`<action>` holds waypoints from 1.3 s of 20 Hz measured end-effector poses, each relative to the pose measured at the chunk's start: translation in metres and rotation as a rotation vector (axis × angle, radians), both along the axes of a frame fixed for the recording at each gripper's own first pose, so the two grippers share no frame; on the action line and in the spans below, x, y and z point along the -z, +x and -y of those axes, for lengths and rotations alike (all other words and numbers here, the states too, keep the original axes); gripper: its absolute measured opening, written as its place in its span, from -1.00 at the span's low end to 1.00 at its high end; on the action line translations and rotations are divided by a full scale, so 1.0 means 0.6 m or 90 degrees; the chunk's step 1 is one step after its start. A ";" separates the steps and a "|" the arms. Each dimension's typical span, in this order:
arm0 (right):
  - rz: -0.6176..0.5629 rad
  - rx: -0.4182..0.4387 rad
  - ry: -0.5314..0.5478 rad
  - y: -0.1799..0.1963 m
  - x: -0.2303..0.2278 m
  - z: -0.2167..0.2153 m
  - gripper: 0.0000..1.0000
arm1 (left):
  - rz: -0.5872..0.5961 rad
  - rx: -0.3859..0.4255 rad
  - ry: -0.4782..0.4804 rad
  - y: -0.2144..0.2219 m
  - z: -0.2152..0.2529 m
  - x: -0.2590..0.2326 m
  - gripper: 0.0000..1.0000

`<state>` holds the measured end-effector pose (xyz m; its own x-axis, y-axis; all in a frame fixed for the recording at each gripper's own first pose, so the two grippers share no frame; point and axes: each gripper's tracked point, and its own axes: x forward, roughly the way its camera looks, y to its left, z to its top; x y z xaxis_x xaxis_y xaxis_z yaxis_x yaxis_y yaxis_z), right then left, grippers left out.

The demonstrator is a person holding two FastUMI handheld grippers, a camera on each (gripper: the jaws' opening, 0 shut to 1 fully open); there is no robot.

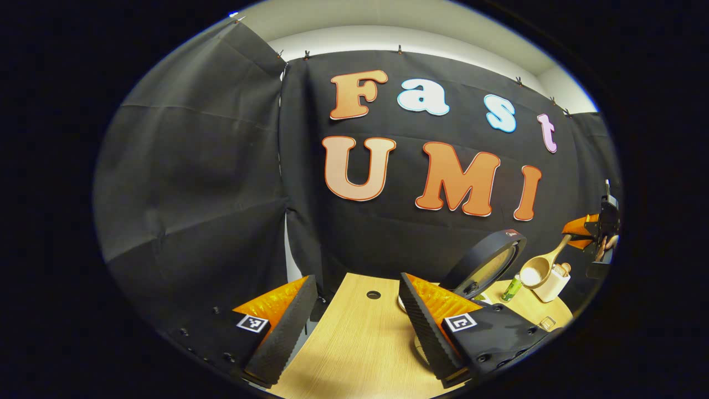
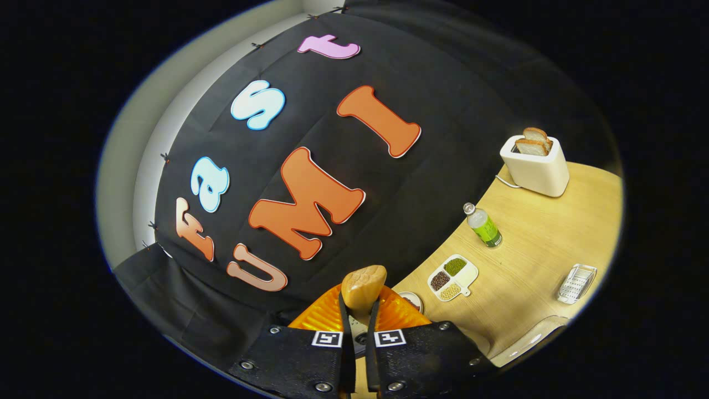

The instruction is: Close the left gripper, press the button to open the rice cooker; take a wooden spoon from the chopstick holder with the right hand, scoop a spoonful of rice and pour it into the rice cooker, then put the wooden spoon back into the chopstick holder.

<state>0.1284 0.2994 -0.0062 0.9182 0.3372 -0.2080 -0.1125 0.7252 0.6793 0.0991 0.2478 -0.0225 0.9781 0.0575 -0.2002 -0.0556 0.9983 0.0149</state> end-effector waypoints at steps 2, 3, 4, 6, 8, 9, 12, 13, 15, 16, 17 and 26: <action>0.014 -0.004 -0.019 -0.004 -0.009 -0.006 -0.87 | -0.001 0.010 0.002 -0.002 0.015 0.004 0.94; 0.019 -0.008 -0.024 -0.006 -0.014 -0.008 -0.87 | 0.001 0.015 0.004 -0.004 0.022 0.004 0.94; 0.025 -0.012 -0.027 -0.009 -0.020 -0.011 -0.87 | 0.003 0.022 0.004 -0.003 0.032 0.003 0.94; 0.038 -0.016 -0.042 -0.013 -0.026 -0.013 -0.87 | 0.008 0.037 0.006 -0.005 0.050 0.002 0.94; 0.053 -0.014 -0.065 -0.018 -0.033 -0.010 -0.87 | 0.015 0.050 0.011 -0.007 0.066 -0.003 0.94; 0.060 -0.013 -0.076 -0.019 -0.038 -0.009 -0.87 | 0.017 0.053 0.013 -0.008 0.071 -0.005 0.94; 0.085 -0.020 -0.099 -0.028 -0.054 -0.012 -0.87 | 0.023 0.065 0.010 -0.010 0.091 -0.010 0.94; 0.093 -0.023 -0.105 -0.031 -0.059 -0.014 -0.87 | 0.023 0.069 0.010 -0.013 0.096 -0.009 0.94; 0.111 -0.030 -0.123 -0.039 -0.067 -0.018 -0.87 | 0.023 0.074 0.012 -0.013 0.103 -0.011 0.94; 0.122 -0.034 -0.134 -0.042 -0.072 -0.022 -0.87 | 0.023 0.075 0.014 -0.012 0.105 -0.013 0.94; 0.133 -0.040 -0.144 -0.047 -0.079 -0.028 -0.87 | 0.023 0.077 0.015 -0.014 0.108 -0.012 0.94; 0.190 -0.102 -0.209 -0.083 -0.098 -0.084 -0.87 | 0.025 0.076 0.020 -0.021 0.108 -0.014 0.99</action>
